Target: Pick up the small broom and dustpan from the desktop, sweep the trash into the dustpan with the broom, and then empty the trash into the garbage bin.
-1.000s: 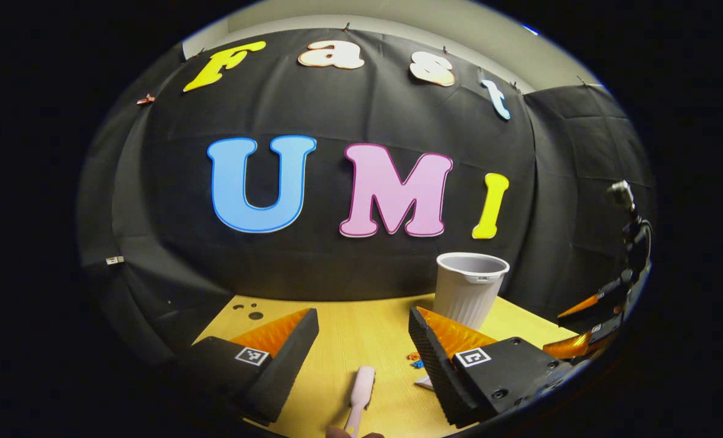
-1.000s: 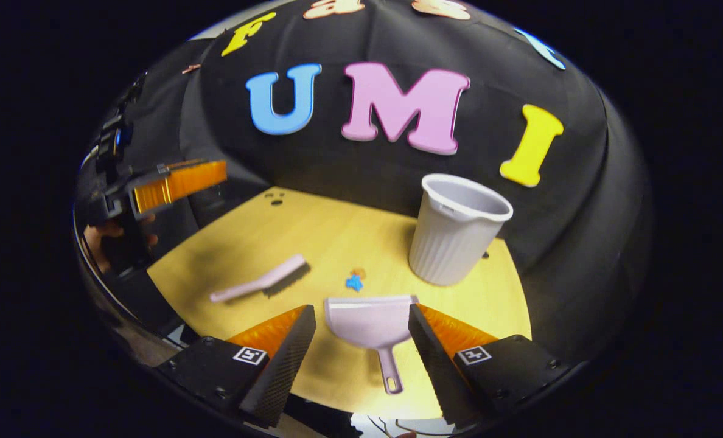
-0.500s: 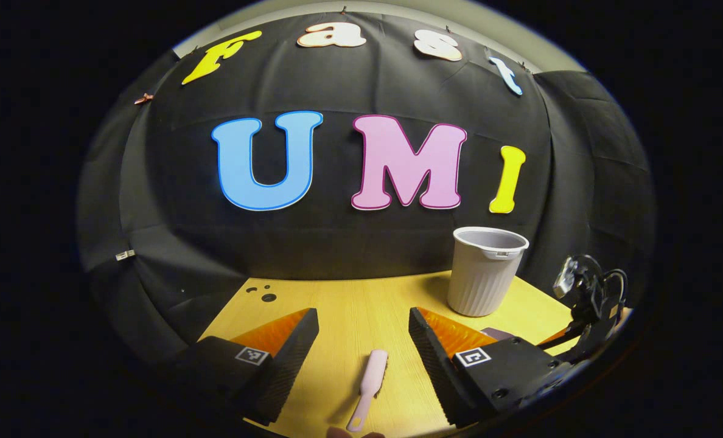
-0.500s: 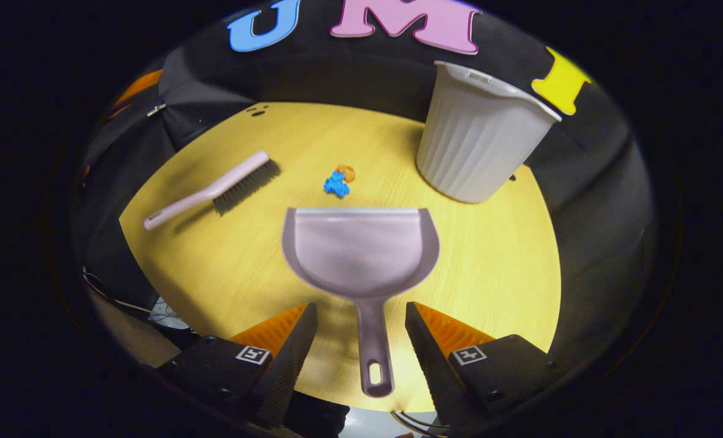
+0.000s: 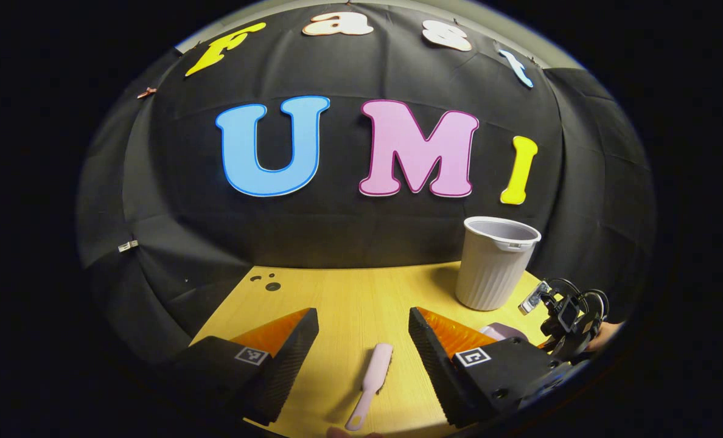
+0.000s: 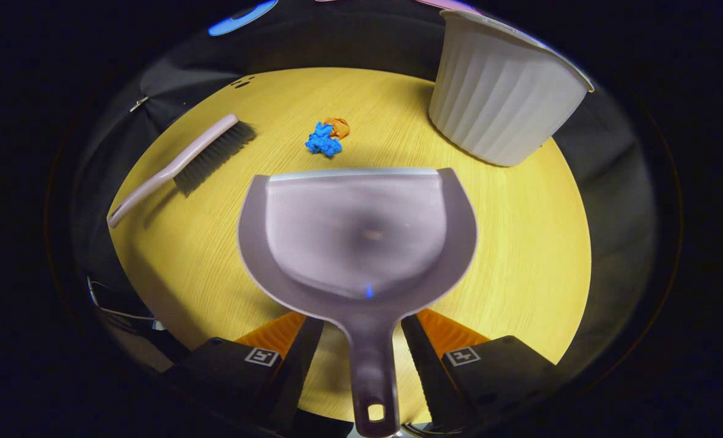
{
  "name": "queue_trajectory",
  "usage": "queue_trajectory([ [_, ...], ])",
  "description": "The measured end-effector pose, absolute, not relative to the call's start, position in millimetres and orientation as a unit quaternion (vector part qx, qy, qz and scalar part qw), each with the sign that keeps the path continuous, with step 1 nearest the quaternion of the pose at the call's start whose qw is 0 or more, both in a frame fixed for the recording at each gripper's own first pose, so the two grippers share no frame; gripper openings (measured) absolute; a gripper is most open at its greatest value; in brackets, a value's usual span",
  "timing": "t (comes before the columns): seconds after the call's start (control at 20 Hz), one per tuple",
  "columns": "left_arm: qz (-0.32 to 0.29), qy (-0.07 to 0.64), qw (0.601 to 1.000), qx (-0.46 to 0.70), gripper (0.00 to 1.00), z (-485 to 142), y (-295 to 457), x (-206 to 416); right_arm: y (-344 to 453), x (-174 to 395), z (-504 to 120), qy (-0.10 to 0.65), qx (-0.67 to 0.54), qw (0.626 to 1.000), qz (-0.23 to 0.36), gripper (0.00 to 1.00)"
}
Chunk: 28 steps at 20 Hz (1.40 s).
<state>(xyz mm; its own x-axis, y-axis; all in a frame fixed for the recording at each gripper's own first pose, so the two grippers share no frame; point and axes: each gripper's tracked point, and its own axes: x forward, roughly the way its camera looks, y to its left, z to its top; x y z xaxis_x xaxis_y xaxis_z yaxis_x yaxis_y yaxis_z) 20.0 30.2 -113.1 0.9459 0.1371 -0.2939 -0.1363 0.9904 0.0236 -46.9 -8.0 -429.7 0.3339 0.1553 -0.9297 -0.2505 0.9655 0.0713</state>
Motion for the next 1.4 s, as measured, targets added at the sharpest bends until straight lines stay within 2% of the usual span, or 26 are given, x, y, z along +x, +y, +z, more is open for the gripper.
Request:
queue_trajectory([
  [0.1, 0.073, 0.163, 0.984, -0.002, 0.95, -123.9, 32.7, 18.9, -6.4, -46.0, -435.8, 0.571, -0.043, 0.809, 0.131, 0.81],
  [0.15, 0.073, 0.169, 0.983, -0.003, 0.95, -130.1, 32.8, 19.8, -4.0, -45.4, -432.6, 0.571, -0.035, 0.809, 0.134, 0.76],
  [0.3, 0.079, 0.189, 0.979, 0.001, 0.95, -144.4, 36.3, 19.0, -2.3, -37.3, -437.0, 0.570, -0.027, 0.811, 0.130, 0.73],
  [0.35, 0.081, 0.193, 0.978, 0.003, 0.95, -149.4, 38.0, 14.7, -2.4, -36.8, -439.1, 0.571, -0.026, 0.810, 0.130, 0.67],
  [0.45, 0.083, 0.205, 0.975, 0.006, 0.95, -157.6, 39.0, 13.6, -3.1, -37.8, -439.8, 0.585, -0.032, 0.800, 0.130, 0.68],
  [0.55, 0.083, 0.212, 0.974, 0.009, 0.95, -162.8, 37.5, 14.6, -3.7, -36.8, -439.9, 0.595, -0.030, 0.794, 0.123, 0.39],
  [0.7, 0.080, 0.220, 0.972, 0.011, 0.95, -170.3, 34.1, 15.5, -3.3, -34.1, -438.3, 0.583, -0.027, 0.802, 0.127, 0.39],
  [0.75, 0.078, 0.225, 0.971, 0.011, 0.95, -174.8, 32.2, 14.8, -3.4, -34.5, -439.0, 0.582, -0.020, 0.804, 0.121, 0.41],
  [0.8, 0.075, 0.231, 0.970, 0.009, 0.95, -179.5, 31.3, 15.1, -3.6, -33.4, -438.9, 0.581, -0.016, 0.805, 0.118, 0.36],
  [0.85, 0.069, 0.241, 0.968, 0.005, 0.95, -188.4, 29.2, 13.9, -2.8, -32.3, -437.6, 0.576, -0.016, 0.809, 0.118, 0.39],
  [0.95, 0.051, 0.283, 0.958, 0.001, 0.95, -212.6, 25.7, 9.1, 1.4, -32.0, -431.7, 0.553, -0.016, 0.823, 0.129, 0.33],
  [1.05, 0.034, 0.334, 0.942, 0.007, 0.96, -244.3, 25.7, 4.8, 9.5, -39.6, -421.0, 0.544, -0.008, 0.826, 0.146, 0.37],
  [1.2, -0.003, 0.413, 0.911, 0.016, 0.96, -289.1, 21.5, -12.1, 6.7, -48.0, -414.5, 0.539, -0.023, 0.828, 0.153, 0.36],
  [1.3, -0.017, 0.452, 0.892, 0.026, 0.95, -314.3, 22.1, -17.5, -0.1, -53.6, -414.1, 0.540, -0.033, 0.828, 0.149, 0.33],
  [1.35, -0.022, 0.463, 0.886, 0.029, 0.96, -326.0, 21.3, -14.4, -5.7, -58.0, -413.4, 0.540, -0.036, 0.828, 0.148, 0.36],
  [1.4, -0.027, 0.472, 0.881, 0.029, 0.94, -337.2, 20.9, -11.7, -10.0, -62.2, -412.9, 0.541, -0.040, 0.827, 0.146, 0.36],
])
